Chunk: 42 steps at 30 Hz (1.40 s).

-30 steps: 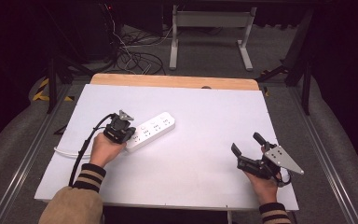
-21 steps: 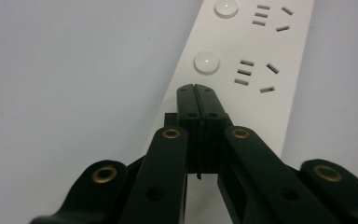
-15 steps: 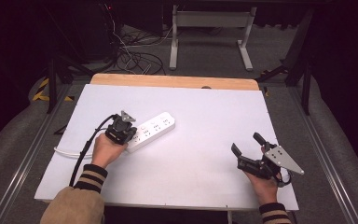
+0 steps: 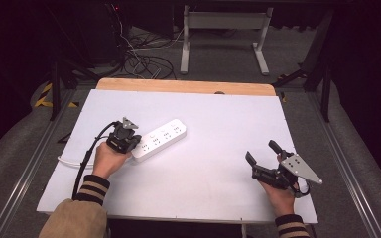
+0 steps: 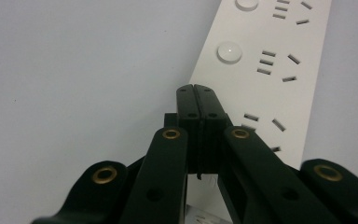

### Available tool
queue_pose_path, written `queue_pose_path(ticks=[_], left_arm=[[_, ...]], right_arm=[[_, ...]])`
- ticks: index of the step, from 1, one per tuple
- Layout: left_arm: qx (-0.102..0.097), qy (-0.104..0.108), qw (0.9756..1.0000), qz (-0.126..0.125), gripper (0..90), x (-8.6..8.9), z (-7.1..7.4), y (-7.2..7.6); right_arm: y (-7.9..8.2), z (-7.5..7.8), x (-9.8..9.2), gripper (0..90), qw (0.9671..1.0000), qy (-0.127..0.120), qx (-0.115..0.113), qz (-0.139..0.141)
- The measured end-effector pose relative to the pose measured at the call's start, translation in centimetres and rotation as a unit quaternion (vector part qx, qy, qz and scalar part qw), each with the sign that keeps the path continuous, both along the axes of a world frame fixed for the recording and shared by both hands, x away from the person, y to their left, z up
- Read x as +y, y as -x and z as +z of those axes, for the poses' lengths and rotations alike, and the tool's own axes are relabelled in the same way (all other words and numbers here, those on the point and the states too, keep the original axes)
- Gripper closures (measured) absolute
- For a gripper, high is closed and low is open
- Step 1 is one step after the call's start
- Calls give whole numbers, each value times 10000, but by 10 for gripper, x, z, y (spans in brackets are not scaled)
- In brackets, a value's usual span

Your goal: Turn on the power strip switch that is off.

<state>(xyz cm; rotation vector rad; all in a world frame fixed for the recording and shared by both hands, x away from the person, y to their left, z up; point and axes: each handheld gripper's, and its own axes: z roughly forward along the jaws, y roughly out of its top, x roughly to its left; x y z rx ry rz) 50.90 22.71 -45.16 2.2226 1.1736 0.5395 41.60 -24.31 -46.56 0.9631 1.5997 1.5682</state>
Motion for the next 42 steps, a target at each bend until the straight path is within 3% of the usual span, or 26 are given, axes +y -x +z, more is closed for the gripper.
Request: queue_pose_path(ticks=[2,6,14,21,25,30,36,39,42], left_arm=[[36,107,9999,-13,900,3,0,-1],[-11,60,10000,-24,900,2,0,-1],[6,233,9997,-81,900,3,1,-1],[8,222,9997,-88,900,1,0,-1],[-57,78,10000,4,900,-1,-1,-1],[-100,52,9999,14,900,-2,-2,0],[-40,173,9998,-119,900,-9,-3,1],[-145,-48,9999,6,900,-16,-2,3],[-96,43,9999,11,900,-10,-2,2]], right_arm=[[0,0,0,96,10000,-6,4,1],[0,1,0,96,10000,-20,-5,-4],[1,1,-1,96,10000,-12,6,-9],[0,1,-1,96,10000,0,19,-13],[0,0,0,96,10000,14,12,-17],[0,1,-1,96,10000,-10,14,-13],[0,0,0,96,10000,8,26,-1],[0,1,0,96,10000,-14,14,-27],[1,1,-2,96,10000,-29,-3,-23]])
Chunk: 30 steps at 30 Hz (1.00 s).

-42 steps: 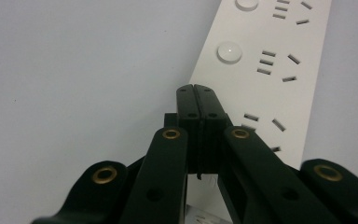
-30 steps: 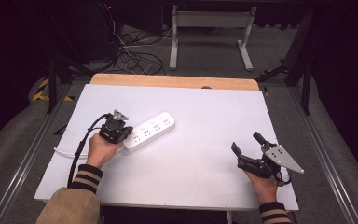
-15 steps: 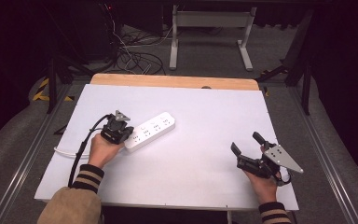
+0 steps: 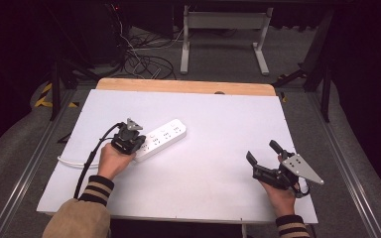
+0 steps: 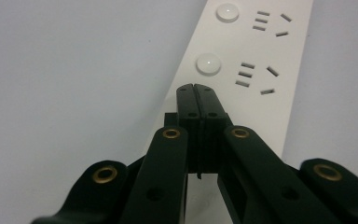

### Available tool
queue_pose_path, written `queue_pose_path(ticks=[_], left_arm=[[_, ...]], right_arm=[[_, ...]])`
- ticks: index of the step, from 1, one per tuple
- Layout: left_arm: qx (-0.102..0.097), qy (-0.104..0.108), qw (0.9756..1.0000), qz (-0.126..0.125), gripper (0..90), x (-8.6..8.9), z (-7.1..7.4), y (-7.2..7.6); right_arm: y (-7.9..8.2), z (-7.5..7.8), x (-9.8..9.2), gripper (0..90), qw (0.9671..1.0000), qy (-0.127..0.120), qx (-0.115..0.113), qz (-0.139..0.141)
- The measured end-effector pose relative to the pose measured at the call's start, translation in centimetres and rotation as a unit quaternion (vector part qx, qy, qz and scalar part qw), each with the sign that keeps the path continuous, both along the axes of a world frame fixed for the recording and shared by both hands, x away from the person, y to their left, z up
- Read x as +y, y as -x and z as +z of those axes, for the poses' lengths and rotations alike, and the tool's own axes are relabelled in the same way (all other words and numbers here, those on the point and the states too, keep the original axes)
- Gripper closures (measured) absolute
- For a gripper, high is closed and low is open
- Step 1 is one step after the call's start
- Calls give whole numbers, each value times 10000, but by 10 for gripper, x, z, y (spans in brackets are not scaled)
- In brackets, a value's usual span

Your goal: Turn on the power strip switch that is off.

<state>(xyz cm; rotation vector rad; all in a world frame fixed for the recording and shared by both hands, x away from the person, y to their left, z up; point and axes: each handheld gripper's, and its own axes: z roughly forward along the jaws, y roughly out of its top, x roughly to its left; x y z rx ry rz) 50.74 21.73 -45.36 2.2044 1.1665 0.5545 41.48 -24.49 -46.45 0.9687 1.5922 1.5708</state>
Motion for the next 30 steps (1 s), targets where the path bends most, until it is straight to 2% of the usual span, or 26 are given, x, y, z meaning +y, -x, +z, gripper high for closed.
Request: queue_pose_path(ticks=[3,4,5,9,11,13,14,16,24,30], left_arm=[[-13,44,10000,33,900,4,-1,-1],[-45,-44,10000,48,900,1,-1,0],[-45,-44,10000,48,900,1,-1,0],[-9,32,10000,51,900,2,-2,0],[-67,1,10000,47,900,0,-3,1],[-20,78,10000,-11,900,-1,-3,0],[-87,-41,10000,22,900,-4,-3,1],[-115,-106,9999,42,900,-7,-3,3],[-100,-51,9999,84,900,-6,-3,2],[-196,-143,9996,138,900,-8,-5,3]], right_arm=[[0,0,0,96,10000,18,-5,-2],[0,0,0,96,10000,22,-10,5],[0,0,0,96,10000,22,-10,5],[0,0,0,96,10000,-17,7,-12],[0,0,0,96,10000,-4,7,-18],[-1,0,1,96,10000,2,18,13],[-1,0,1,96,10000,13,20,13],[0,0,1,96,10000,13,23,15],[1,1,0,96,10000,-32,-25,1],[2,2,0,96,10000,-22,-36,-4]])
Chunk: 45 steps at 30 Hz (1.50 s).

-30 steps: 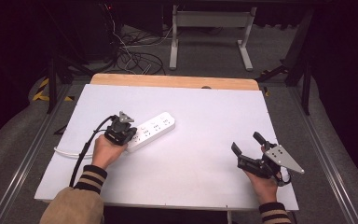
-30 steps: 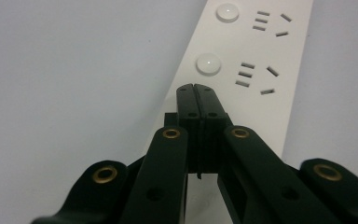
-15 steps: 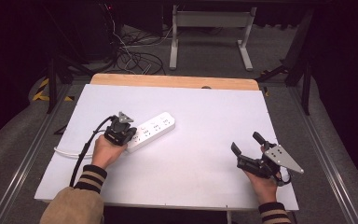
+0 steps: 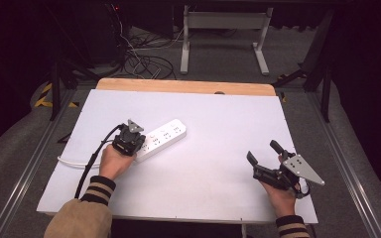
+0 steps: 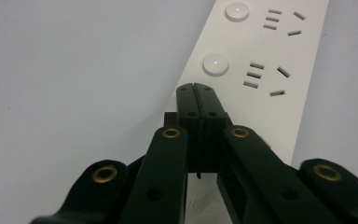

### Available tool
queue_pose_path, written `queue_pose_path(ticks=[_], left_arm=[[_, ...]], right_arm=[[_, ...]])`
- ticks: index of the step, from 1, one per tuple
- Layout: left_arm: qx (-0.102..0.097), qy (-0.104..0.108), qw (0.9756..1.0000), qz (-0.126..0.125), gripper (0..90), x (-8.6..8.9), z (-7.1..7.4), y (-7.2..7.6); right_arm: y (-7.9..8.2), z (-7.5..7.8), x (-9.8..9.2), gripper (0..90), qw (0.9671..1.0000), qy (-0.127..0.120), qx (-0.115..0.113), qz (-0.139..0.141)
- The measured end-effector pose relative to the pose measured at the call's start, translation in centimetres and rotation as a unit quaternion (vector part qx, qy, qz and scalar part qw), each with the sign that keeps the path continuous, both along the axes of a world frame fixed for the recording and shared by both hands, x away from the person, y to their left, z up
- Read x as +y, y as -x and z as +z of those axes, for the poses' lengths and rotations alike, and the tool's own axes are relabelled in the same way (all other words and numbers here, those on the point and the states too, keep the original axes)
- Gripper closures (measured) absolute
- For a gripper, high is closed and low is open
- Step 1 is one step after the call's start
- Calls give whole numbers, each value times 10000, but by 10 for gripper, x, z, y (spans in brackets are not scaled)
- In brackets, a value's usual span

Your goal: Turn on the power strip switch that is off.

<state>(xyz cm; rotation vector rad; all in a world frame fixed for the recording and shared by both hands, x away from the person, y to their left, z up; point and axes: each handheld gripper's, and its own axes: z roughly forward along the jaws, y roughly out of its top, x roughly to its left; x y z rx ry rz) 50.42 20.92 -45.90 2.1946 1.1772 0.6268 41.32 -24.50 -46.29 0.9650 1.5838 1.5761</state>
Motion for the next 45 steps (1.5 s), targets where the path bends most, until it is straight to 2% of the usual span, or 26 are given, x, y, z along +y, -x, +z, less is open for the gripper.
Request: queue_pose_path(ticks=[31,38,45], left_arm=[[11,52,10000,-9,900,2,0,0],[89,217,9997,-83,900,5,1,-1],[125,234,9996,-126,900,5,2,0]], right_arm=[[-1,0,1,97,10000,5,37,-11],[-1,0,1,97,10000,6,53,-7],[-2,0,1,97,10000,2,58,-13]])
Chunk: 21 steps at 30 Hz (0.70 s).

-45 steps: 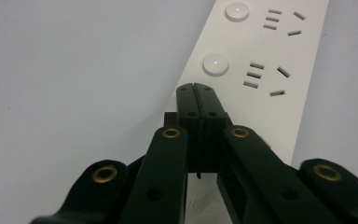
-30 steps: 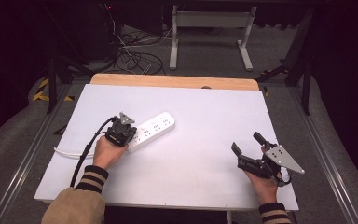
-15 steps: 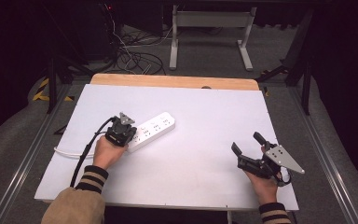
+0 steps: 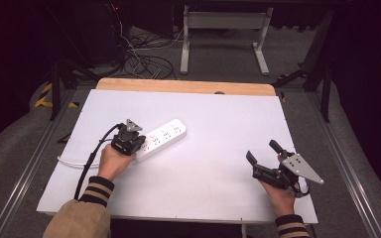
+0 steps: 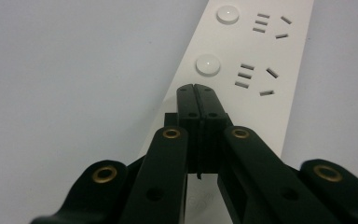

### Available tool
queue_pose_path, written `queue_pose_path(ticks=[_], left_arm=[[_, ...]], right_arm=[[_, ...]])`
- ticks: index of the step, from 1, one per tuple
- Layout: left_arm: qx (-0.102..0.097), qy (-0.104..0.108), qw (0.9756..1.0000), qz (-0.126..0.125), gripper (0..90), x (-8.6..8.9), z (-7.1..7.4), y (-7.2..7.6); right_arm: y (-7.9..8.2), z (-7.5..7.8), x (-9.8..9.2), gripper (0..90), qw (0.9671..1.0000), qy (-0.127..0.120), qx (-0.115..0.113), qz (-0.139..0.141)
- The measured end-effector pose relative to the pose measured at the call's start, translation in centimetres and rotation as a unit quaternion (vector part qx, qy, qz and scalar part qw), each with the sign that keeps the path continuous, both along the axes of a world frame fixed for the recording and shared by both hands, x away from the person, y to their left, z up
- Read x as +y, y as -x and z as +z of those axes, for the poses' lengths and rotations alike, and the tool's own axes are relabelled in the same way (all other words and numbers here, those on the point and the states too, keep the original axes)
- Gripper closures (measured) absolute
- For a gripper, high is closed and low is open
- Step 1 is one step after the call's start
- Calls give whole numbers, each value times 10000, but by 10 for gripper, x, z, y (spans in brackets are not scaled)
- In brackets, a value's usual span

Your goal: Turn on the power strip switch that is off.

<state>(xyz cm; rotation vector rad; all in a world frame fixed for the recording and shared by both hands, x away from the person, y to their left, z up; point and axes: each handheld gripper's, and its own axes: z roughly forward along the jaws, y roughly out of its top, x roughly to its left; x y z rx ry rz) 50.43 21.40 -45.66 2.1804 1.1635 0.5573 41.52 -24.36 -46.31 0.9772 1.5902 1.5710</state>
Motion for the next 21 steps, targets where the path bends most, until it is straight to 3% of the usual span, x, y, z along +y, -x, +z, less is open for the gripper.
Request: queue_pose_path(ticks=[5,10,13,18,20,21], left_arm=[[-25,-21,10000,-40,900,1,0,0],[-192,133,9997,-78,900,6,-1,0],[-253,202,9995,24,900,10,-2,0],[-574,399,9975,121,900,14,2,5],[-833,468,9953,157,900,16,6,10],[-942,622,9934,194,900,17,8,15]], right_arm=[[0,0,0,97,10000,-5,5,12],[0,0,0,97,10000,-5,1,13],[-1,0,0,97,10000,-5,-10,6],[-1,1,0,98,10000,-17,-23,10],[0,1,0,98,10000,-36,-16,2],[0,1,-1,98,10000,-37,-30,9]])
